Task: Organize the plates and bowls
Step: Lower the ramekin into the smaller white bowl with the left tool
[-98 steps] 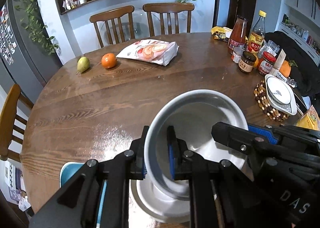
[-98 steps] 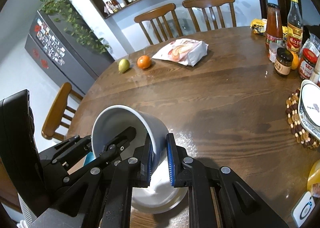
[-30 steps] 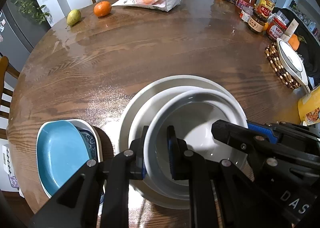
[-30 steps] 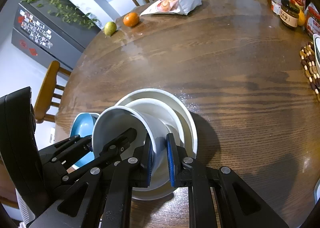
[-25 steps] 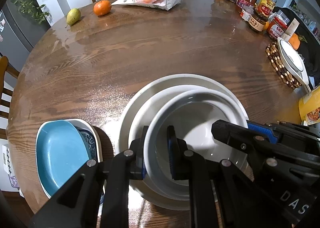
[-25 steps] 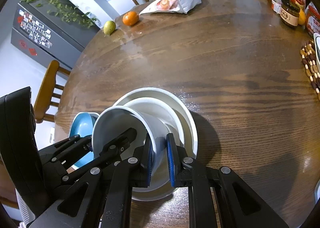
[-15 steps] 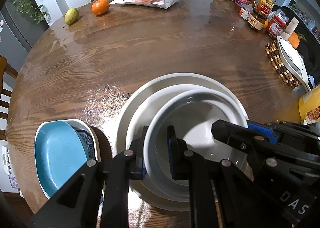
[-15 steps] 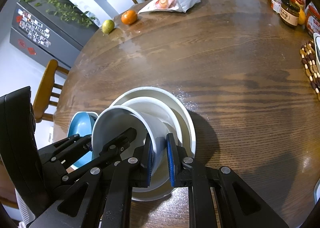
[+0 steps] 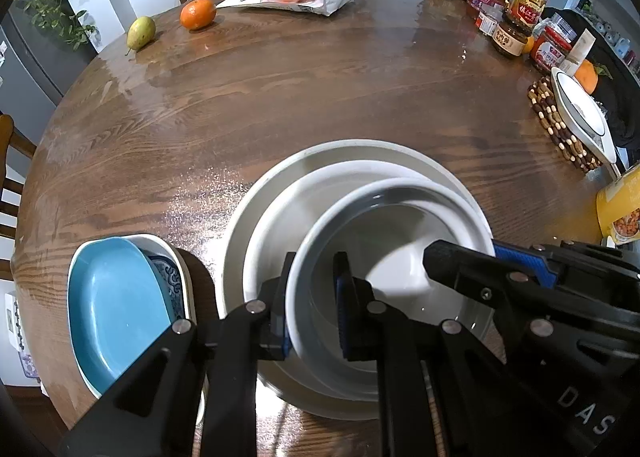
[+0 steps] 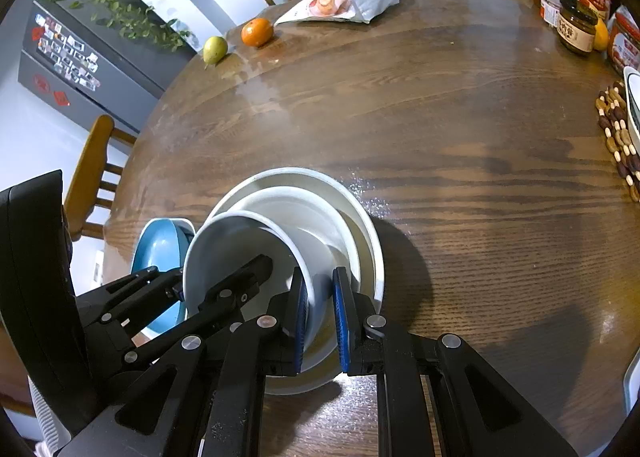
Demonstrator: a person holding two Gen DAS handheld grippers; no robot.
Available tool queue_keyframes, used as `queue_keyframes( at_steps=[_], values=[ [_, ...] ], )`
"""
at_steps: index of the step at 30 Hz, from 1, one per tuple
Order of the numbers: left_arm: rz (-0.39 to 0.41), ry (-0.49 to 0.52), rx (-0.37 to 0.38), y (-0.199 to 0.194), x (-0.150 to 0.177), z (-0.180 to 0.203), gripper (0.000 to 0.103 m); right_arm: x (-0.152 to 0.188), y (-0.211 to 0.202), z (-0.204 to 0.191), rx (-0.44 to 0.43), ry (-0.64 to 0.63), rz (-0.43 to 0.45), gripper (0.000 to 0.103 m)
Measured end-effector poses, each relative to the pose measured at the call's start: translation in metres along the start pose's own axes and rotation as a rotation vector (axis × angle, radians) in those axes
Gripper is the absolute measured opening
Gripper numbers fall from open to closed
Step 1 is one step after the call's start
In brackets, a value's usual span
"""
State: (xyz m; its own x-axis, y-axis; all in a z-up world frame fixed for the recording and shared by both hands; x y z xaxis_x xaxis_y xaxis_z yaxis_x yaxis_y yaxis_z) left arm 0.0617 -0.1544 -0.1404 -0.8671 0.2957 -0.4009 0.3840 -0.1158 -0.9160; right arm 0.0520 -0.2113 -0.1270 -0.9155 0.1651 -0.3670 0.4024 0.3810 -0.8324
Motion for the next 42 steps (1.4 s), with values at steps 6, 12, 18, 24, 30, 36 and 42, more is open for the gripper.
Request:
queue_keyframes(
  at_steps=[6, 12, 18, 24, 30, 36, 42],
  values=[
    [-0.001, -0.004, -0.002, 0.0006, 0.0020, -0.0008, 0.013, 0.0018, 0.0007, 0.0004, 0.004, -0.010, -0.005, 0.015],
    [-0.001, 0.000, -0.005, 0.0014, 0.0019, -0.0006, 0.013, 0.0017, 0.0008, 0.0000, 0.010, -0.020, -0.008, 0.015],
    [-0.002, 0.001, -0.006, 0.0024, 0.0024, -0.0009, 0.013, 0.0026, 0.0013, -0.0003, 0.014, -0.024, -0.009, 0.015],
    [-0.005, 0.005, -0.007, 0.0035, 0.0027, -0.0015, 0.013, 0.0025, 0.0021, -0.0011, 0.020, -0.027, -0.013, 0.015],
    [-0.008, 0.006, -0.008, 0.0041, 0.0023, -0.0018, 0.014, 0.0012, 0.0038, -0.0017, 0.030, -0.034, -0.015, 0.015],
    [-0.008, 0.009, -0.008, 0.0050, 0.0022, -0.0012, 0.014, 0.0007, 0.0044, -0.0023, 0.036, -0.039, -0.014, 0.015],
    [-0.008, 0.012, -0.009, 0.0057, 0.0022, -0.0009, 0.014, 0.0003, 0.0047, -0.0027, 0.041, -0.042, -0.013, 0.015]
  ],
)
Point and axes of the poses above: each gripper's, at about its wrist camera, not at the fingertips, and y roughly the way its jaws point, z to its right, x to its underside, the point moved 10 cm from there along y, roughly the way its jaws point
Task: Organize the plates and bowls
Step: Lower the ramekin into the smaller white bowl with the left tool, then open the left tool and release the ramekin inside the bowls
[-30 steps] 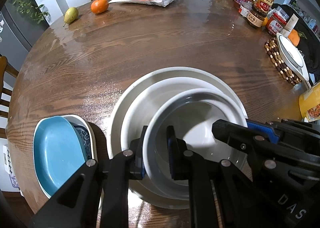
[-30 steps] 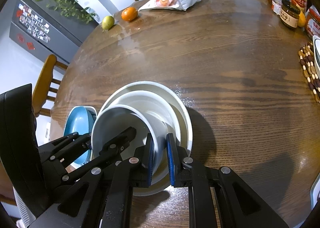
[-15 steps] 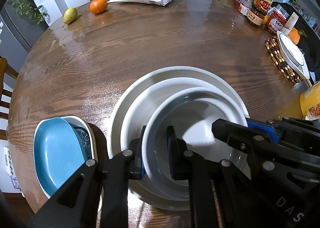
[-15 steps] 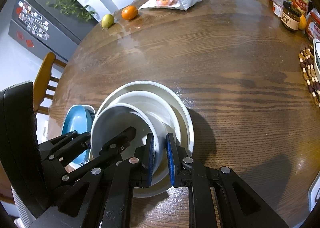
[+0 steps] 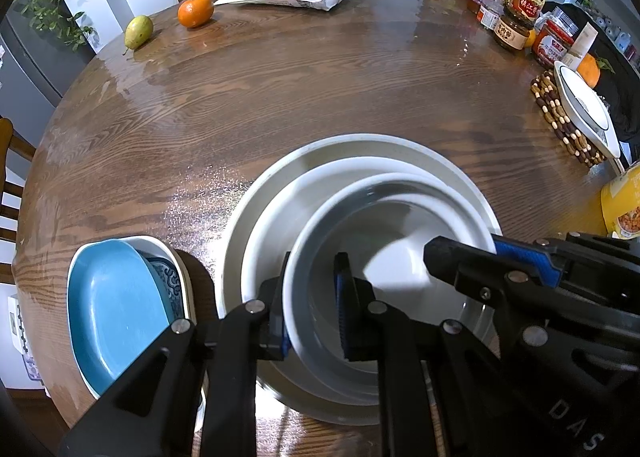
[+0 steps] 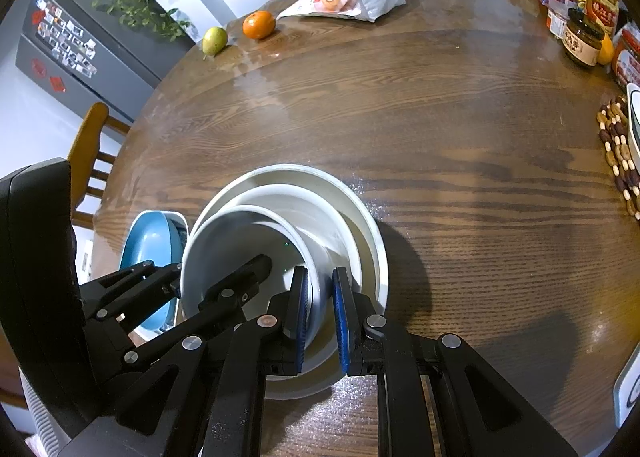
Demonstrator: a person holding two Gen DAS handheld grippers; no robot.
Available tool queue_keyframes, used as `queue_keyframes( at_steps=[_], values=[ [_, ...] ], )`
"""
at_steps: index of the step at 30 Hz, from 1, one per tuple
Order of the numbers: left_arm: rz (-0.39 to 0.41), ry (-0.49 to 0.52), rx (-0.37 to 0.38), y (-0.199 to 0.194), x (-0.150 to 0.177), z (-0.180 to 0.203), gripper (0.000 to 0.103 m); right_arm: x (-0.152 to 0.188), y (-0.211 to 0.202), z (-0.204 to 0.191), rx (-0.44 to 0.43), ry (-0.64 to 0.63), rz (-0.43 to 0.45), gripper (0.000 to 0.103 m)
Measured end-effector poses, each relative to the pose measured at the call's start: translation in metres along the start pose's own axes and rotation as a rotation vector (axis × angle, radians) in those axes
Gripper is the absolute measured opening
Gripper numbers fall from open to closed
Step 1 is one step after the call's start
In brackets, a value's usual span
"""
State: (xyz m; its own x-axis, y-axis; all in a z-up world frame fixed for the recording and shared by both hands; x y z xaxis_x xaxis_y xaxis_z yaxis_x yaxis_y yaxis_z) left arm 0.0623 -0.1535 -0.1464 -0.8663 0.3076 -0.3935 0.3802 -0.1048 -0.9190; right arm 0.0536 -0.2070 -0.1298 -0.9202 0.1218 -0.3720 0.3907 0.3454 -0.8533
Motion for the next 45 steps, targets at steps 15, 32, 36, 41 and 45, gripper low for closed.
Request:
queue_keyframes(
  at_steps=[15, 32, 36, 41, 45],
  values=[
    [0.007, 0.026, -0.012, 0.0015, -0.0008, -0.0007, 0.016, -0.0025, 0.0020, -0.0006, 0.037, -0.034, 0.007, 0.015],
    [0.014, 0.025, -0.019, 0.0004, 0.0000, -0.0013, 0.016, -0.0027, 0.0021, -0.0010, 0.035, -0.030, 0.006, 0.015],
    [0.015, 0.024, -0.021, 0.0001, -0.0001, -0.0018, 0.016, -0.0032, 0.0021, -0.0010, 0.036, -0.031, 0.007, 0.015],
    [0.015, 0.024, -0.022, -0.0002, 0.0000, -0.0026, 0.016, -0.0035, 0.0023, -0.0008, 0.036, -0.030, 0.007, 0.015],
    [0.013, 0.021, -0.021, 0.0000, 0.0000, -0.0025, 0.017, -0.0032, 0.0015, -0.0005, 0.041, -0.033, 0.008, 0.015]
  ],
)
Point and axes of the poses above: each gripper's, at about its wrist camera, not at the fingertips, and y roughly the way its jaws point, z to its right, x to its underside, the point moved 10 cm from there along y, roughly the way its jaws point
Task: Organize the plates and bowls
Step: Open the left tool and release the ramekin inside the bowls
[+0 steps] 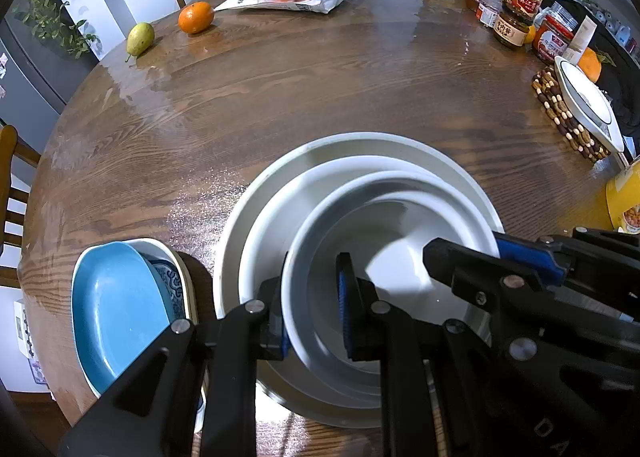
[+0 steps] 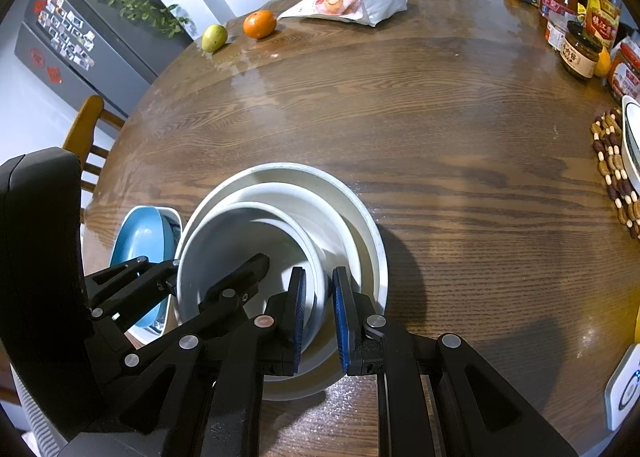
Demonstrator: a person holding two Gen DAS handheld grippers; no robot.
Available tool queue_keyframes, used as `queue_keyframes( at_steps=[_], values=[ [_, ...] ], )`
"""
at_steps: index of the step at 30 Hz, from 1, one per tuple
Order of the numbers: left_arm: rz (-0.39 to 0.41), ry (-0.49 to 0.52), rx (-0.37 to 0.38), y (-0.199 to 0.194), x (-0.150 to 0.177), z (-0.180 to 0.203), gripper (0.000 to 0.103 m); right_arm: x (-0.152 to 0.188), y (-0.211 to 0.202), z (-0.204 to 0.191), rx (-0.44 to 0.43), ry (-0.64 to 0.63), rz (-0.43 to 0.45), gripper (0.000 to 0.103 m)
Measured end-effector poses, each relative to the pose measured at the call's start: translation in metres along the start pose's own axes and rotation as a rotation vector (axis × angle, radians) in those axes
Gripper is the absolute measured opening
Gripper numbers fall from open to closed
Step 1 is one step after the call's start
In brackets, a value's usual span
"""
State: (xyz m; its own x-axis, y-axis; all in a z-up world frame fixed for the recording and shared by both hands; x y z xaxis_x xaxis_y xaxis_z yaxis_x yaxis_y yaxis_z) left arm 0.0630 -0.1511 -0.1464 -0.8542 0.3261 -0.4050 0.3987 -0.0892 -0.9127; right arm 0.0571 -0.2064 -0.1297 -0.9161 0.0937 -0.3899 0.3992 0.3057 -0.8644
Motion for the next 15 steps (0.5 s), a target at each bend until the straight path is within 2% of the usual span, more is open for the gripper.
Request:
queue_keyframes(
  at_steps=[7, 10, 15],
  values=[
    [0.006, -0.015, 0.008, -0.002, -0.001, -0.001, 0.017, 0.000, -0.005, 0.000, -0.008, 0.002, 0.010, 0.015],
    [0.020, -0.028, 0.020, -0.007, -0.005, -0.003, 0.024, -0.002, -0.013, 0.000, -0.021, 0.008, 0.031, 0.015],
    [0.055, -0.027, 0.040, -0.021, -0.010, 0.002, 0.041, -0.008, -0.030, -0.001, -0.039, 0.016, 0.070, 0.015]
  ],
)
Point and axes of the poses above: each gripper's, at about its wrist camera, not at the fingertips, and y roughly the way its jaws point, z to its right, x to its underside, the point moved 10 cm from there along y, roughly the way its jaws point
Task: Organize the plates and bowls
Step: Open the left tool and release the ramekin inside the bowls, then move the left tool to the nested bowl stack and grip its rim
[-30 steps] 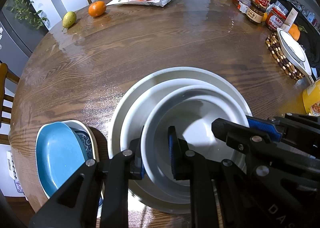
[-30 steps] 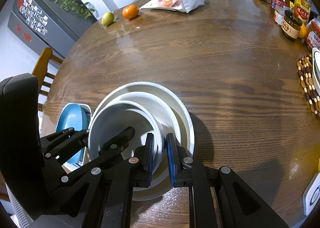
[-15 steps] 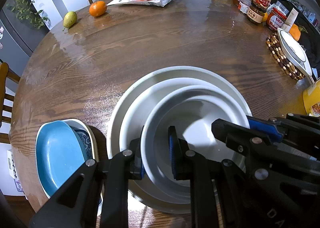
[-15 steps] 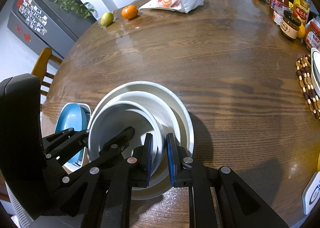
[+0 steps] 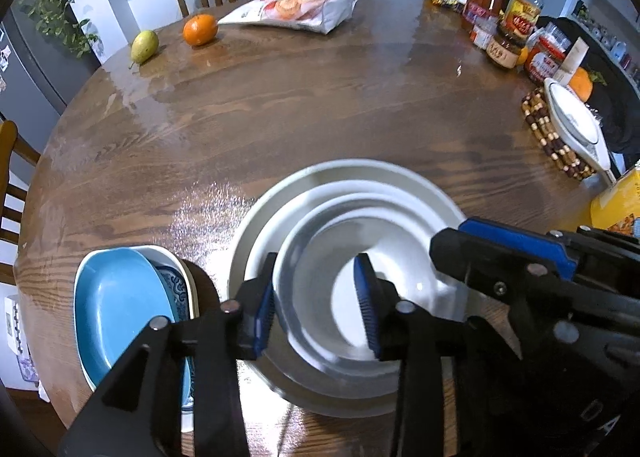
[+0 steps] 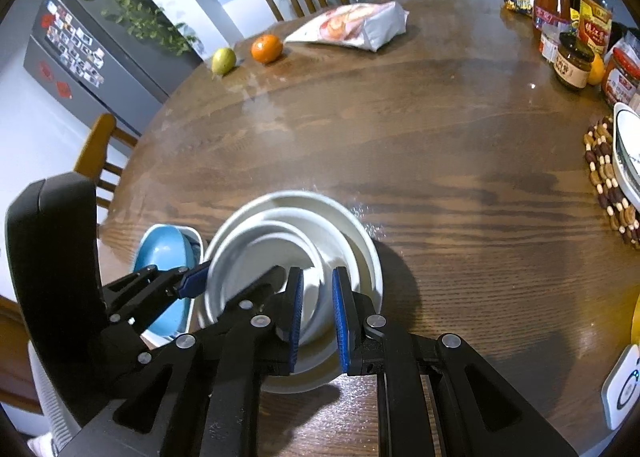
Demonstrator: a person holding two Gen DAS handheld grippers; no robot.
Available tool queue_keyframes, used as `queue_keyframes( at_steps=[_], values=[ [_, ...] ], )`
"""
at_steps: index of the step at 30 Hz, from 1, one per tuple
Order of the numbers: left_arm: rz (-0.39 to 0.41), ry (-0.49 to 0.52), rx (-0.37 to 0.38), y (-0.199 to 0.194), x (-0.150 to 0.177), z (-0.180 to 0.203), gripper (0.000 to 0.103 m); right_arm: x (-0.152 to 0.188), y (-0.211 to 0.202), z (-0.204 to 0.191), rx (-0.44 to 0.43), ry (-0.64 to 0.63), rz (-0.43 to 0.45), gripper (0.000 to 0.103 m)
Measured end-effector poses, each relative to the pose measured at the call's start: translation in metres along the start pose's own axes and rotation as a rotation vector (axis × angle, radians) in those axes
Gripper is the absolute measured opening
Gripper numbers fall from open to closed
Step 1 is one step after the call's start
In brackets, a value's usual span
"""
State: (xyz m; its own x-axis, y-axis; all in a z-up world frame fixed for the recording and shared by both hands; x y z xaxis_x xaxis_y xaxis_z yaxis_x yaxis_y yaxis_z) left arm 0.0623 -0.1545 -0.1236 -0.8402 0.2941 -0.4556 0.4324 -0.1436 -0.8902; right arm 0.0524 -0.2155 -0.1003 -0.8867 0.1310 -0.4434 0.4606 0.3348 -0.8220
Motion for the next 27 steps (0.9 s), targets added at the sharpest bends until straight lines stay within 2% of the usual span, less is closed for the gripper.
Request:
queue_keyframes(
  at_steps=[4, 6, 8, 11, 16, 20, 23, 27],
  values=[
    [0.034, 0.001, 0.019, -0.015, -0.004, 0.004, 0.056, -0.005, -0.013, -0.003, -0.020, 0.009, 0.031, 0.015],
    [0.048, -0.007, 0.035, -0.021, -0.006, 0.004, 0.060, -0.007, -0.019, 0.000, -0.030, 0.021, 0.046, 0.021],
    [0.061, -0.015, 0.050, -0.029, -0.006, 0.002, 0.061, -0.009, -0.026, 0.002, -0.043, 0.039, 0.062, 0.036],
    [0.073, -0.047, 0.058, -0.037, -0.007, -0.011, 0.077, -0.012, -0.037, 0.010, -0.043, 0.058, 0.084, 0.053],
    [0.070, -0.143, 0.059, -0.046, -0.006, -0.042, 0.078, -0.006, -0.044, 0.024, -0.066, 0.108, 0.078, 0.056],
    [0.066, -0.182, 0.064, -0.052, -0.004, -0.057, 0.078, -0.001, -0.046, 0.036, -0.068, 0.147, 0.075, 0.056],
    [0.029, -0.220, 0.089, -0.049, 0.002, -0.065, 0.078, 0.004, -0.046, 0.037, -0.086, 0.149, 0.065, 0.056],
    [-0.005, -0.262, 0.113, -0.047, 0.009, -0.072, 0.077, 0.010, -0.045, 0.041, -0.069, 0.145, 0.055, 0.056]
  ],
)
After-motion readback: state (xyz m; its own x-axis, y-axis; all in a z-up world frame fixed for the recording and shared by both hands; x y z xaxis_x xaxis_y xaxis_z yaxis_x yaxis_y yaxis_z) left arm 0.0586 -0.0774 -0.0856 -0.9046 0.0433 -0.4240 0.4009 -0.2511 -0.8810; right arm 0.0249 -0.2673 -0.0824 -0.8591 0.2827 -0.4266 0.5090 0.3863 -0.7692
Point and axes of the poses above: each gripper's, at about its wrist camera, not at the fingertips, and y roughly the way its jaws point, z to its right, x to its underside, the point moved 10 cm from there along y, roughly the way its jaws point
